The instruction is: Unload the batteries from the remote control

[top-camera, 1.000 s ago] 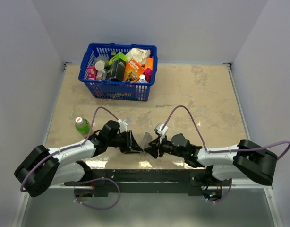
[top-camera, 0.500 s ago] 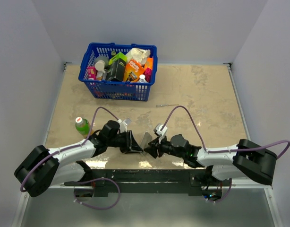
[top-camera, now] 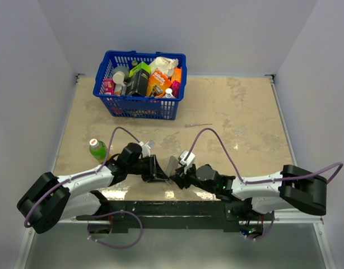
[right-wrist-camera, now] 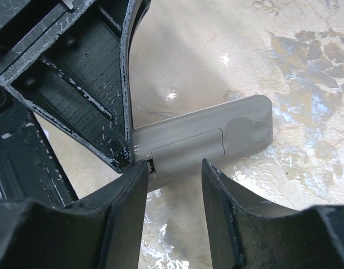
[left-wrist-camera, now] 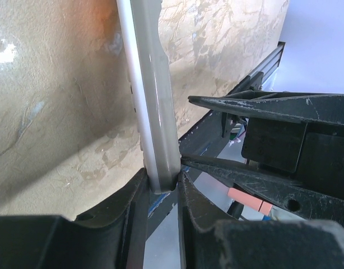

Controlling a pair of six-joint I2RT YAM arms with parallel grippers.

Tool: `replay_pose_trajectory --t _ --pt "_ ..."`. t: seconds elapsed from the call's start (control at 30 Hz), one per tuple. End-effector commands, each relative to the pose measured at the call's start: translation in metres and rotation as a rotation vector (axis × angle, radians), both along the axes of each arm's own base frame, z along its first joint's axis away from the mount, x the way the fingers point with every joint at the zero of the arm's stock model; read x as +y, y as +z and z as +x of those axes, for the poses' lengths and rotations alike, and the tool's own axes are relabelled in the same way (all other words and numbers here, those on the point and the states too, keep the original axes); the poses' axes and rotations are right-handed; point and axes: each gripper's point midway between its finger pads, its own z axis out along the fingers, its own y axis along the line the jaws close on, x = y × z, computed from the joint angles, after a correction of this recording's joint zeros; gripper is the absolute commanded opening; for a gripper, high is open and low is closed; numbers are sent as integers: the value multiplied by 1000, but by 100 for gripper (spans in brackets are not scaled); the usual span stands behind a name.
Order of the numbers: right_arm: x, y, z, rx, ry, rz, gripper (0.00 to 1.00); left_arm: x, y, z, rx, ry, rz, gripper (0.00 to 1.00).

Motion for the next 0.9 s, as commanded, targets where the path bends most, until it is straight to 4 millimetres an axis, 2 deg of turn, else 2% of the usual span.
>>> replay_pose_trajectory --t 0.0,0.4,0.63,0.73,0.87 --pt "-6 13 16 -69 -93 -23 45 -12 25 4 -42 -25 -78 0" --pt "-18 21 25 -101 -175 -29 44 -10 26 3 -43 -24 -74 0" --pt "-3 32 2 -52 -39 50 50 -11 25 2 -49 -50 -71 0" --pt "4 25 -7 -19 19 47 50 -11 25 2 -51 -54 -69 0" --pt "12 19 -7 -8 33 26 50 -11 25 2 -49 -52 -67 0"
